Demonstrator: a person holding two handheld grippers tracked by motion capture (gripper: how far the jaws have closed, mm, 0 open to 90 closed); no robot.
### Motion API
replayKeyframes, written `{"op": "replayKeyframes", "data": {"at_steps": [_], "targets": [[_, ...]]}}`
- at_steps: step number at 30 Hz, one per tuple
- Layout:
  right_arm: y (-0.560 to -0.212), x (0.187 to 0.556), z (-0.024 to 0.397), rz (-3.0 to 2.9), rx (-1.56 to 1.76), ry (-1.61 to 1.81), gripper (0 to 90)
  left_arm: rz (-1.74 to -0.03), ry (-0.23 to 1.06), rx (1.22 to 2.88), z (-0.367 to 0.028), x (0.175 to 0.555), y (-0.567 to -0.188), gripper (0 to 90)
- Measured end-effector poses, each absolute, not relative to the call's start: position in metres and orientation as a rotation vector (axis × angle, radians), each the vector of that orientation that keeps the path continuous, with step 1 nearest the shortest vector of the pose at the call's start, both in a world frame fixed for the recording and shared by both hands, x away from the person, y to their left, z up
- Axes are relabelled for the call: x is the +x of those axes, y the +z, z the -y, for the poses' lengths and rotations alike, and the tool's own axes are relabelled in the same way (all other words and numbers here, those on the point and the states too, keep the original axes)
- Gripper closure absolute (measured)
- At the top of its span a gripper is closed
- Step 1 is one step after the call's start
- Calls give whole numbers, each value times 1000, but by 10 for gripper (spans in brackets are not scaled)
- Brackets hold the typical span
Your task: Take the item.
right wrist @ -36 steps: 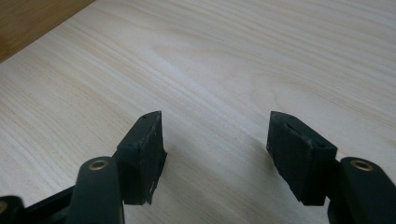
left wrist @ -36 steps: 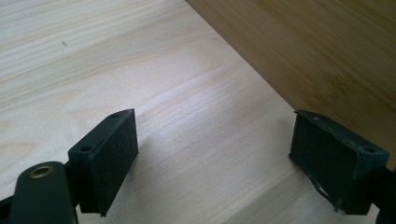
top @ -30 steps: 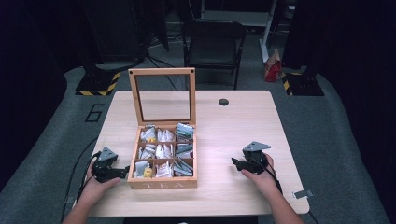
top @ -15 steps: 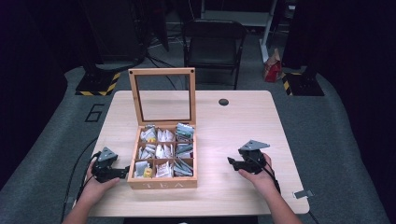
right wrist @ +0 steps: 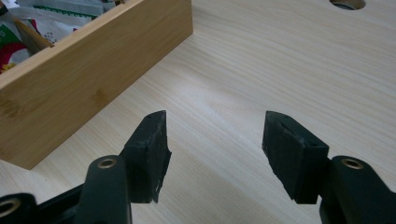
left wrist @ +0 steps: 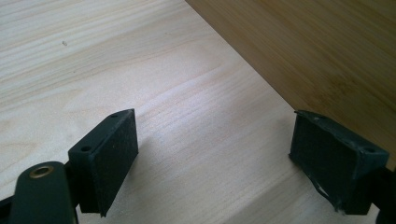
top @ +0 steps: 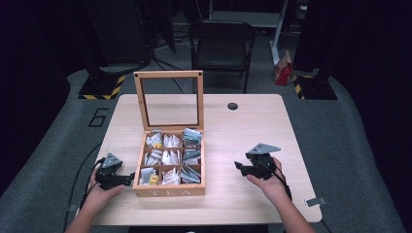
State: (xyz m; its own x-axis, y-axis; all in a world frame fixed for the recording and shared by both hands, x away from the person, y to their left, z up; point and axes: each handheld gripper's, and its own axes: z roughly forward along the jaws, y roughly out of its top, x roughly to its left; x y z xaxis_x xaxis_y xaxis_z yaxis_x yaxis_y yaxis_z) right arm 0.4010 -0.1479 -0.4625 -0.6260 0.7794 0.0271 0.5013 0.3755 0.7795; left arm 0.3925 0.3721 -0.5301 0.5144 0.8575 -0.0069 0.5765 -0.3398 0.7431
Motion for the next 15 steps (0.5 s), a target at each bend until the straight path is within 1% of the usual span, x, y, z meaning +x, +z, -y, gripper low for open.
{"op": "replayKeyframes", "data": {"at_steps": [8, 15], "targets": [[-449, 396, 141, -2293, 1081, 1143, 398, -1168, 510, 2049, -372, 392, -530, 147], [-439, 393, 130, -2321, 1030, 1177, 426, -1162, 524, 2050, -372, 392, -530, 146]]}}
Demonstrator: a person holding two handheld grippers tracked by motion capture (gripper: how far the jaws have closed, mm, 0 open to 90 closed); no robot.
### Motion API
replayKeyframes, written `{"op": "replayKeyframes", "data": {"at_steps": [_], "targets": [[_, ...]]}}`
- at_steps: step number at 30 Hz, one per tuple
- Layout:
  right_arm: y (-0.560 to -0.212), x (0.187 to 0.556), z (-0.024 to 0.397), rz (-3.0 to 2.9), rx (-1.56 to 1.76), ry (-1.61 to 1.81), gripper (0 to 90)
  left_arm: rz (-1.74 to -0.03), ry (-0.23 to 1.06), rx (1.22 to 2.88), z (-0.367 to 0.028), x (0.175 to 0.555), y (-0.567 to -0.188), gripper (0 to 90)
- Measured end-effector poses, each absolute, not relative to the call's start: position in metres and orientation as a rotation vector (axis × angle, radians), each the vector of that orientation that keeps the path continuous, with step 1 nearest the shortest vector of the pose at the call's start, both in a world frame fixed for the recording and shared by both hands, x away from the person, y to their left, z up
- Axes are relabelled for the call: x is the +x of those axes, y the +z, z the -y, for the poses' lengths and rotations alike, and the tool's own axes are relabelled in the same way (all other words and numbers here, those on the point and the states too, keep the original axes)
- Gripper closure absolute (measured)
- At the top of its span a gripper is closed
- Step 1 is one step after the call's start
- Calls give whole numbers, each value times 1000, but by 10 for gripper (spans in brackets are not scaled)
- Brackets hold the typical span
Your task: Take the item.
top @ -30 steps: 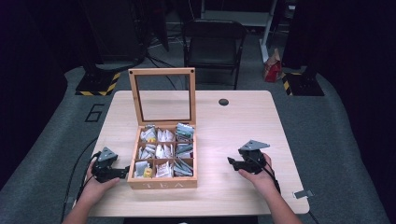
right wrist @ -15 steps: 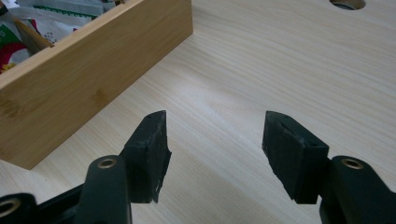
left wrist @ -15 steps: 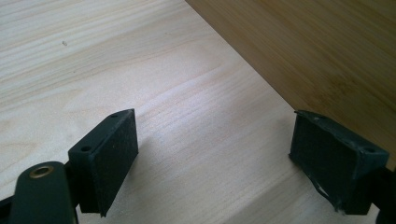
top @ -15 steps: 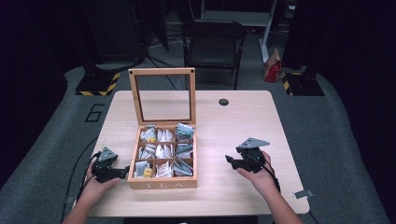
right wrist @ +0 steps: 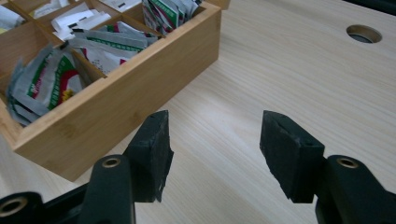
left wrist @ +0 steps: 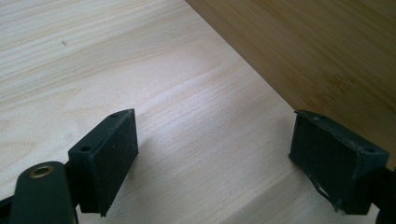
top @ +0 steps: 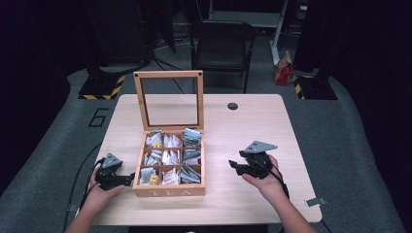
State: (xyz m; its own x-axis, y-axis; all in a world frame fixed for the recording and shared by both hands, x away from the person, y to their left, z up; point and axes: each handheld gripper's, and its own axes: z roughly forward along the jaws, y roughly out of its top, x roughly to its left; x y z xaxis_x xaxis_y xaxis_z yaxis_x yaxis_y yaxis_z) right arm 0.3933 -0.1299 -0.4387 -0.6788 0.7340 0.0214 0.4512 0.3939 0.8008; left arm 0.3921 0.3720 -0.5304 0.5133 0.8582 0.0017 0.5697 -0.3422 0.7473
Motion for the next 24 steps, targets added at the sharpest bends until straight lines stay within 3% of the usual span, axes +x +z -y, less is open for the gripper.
{"op": "replayKeyframes", "data": {"at_steps": [24], "targets": [[-421, 391, 91, -2402, 932, 1226, 441, -1162, 523, 2050, -372, 392, -530, 146]]}}
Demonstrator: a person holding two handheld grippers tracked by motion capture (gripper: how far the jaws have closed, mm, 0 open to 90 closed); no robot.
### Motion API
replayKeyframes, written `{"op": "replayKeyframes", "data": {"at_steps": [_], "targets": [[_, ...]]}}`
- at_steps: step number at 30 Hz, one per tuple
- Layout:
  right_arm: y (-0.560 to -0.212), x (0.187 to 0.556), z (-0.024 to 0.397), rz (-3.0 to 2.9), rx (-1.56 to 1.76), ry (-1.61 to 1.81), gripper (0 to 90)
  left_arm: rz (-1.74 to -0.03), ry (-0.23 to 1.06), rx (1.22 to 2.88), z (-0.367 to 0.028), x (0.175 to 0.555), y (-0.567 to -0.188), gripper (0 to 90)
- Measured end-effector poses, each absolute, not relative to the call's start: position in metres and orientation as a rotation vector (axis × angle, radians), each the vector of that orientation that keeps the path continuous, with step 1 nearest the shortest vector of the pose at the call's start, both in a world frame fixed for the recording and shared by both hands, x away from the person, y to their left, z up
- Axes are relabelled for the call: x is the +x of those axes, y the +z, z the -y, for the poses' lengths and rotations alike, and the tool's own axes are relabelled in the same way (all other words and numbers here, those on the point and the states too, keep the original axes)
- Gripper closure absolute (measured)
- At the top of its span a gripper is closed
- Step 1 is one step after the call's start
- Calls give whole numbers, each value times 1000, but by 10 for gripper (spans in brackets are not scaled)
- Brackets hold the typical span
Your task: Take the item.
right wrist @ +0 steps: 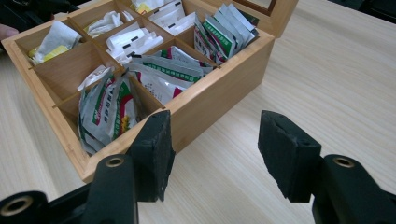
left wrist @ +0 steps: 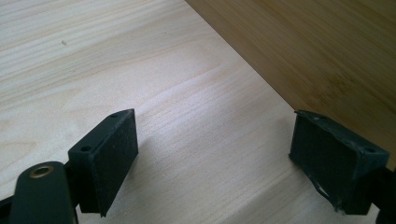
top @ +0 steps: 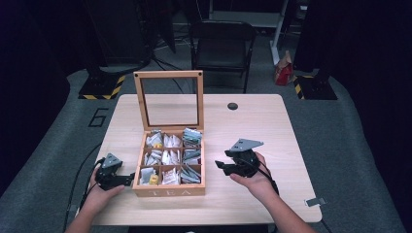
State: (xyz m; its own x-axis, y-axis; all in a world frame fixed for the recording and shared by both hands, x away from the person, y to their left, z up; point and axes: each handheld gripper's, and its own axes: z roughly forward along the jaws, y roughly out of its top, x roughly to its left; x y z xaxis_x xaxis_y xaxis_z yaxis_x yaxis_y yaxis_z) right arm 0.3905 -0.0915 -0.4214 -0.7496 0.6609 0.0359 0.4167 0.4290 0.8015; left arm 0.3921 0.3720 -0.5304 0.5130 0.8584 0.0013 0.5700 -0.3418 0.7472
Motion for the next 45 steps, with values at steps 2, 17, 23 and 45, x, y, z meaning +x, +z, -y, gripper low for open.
{"op": "replayKeyframes", "data": {"at_steps": [2, 17, 23, 45], "targets": [[-421, 391, 89, -2407, 923, 1230, 450, -1162, 523, 2050, -372, 392, -530, 146], [-421, 389, 65, -2447, 871, 1257, 494, -1162, 521, 2051, -372, 392, -530, 146], [-424, 389, 55, -2471, 843, 1266, 526, -1161, 521, 2050, -372, 392, -530, 146], [-437, 388, 32, -2534, 807, 1288, 588, -1161, 521, 2051, -372, 392, -530, 146]]}}
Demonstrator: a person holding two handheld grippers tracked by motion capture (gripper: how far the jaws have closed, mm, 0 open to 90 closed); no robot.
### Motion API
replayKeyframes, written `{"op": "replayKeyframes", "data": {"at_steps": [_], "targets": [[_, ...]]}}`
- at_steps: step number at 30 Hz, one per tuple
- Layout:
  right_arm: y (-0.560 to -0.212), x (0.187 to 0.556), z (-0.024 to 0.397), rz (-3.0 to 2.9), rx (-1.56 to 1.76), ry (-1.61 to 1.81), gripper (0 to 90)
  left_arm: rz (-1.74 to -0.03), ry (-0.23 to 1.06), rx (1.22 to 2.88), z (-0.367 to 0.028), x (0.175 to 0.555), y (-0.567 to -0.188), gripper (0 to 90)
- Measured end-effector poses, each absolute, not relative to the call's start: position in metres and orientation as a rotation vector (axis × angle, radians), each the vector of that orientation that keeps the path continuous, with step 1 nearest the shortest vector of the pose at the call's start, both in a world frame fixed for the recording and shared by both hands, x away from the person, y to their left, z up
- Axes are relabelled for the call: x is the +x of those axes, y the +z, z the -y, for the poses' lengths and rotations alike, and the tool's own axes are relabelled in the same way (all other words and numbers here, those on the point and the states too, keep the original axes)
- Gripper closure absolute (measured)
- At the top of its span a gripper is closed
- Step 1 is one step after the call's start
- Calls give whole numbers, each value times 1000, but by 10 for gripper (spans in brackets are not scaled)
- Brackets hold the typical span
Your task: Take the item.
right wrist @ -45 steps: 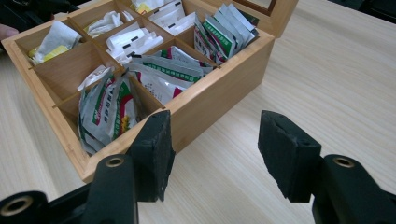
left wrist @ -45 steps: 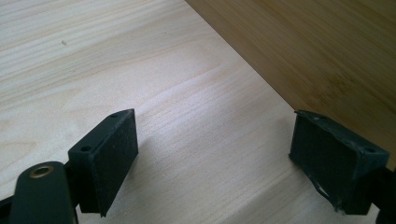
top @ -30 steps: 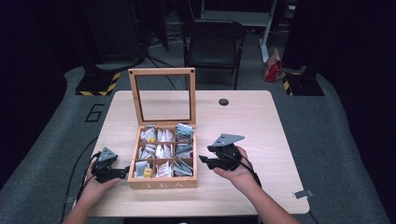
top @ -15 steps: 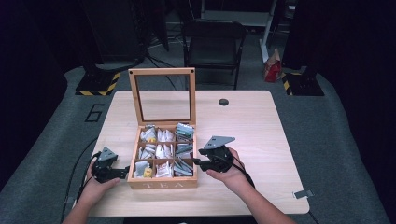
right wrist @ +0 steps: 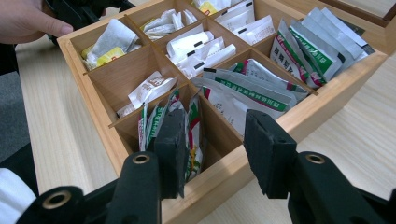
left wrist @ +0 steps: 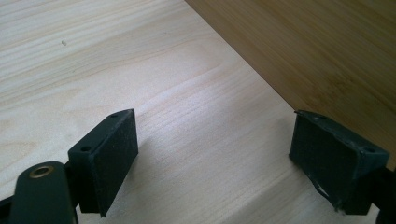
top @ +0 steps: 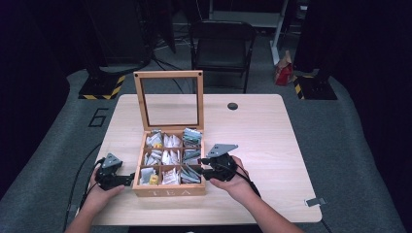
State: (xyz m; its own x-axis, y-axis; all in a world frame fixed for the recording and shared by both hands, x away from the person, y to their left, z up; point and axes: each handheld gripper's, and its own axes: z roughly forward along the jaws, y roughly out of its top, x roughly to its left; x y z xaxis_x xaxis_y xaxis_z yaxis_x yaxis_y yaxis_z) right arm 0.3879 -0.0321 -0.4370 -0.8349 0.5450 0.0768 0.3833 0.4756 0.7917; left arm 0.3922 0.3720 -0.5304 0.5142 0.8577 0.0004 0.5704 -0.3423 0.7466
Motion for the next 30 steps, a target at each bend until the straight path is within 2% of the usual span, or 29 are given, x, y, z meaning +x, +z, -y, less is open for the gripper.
{"op": "replayKeyframes", "data": {"at_steps": [15, 30], "targets": [[-442, 387, 22, -2557, 780, 1289, 617, -1161, 521, 2051, -372, 392, -530, 146], [-452, 390, 17, -2588, 759, 1255, 725, -1161, 520, 2050, -372, 392, -530, 146]]}}
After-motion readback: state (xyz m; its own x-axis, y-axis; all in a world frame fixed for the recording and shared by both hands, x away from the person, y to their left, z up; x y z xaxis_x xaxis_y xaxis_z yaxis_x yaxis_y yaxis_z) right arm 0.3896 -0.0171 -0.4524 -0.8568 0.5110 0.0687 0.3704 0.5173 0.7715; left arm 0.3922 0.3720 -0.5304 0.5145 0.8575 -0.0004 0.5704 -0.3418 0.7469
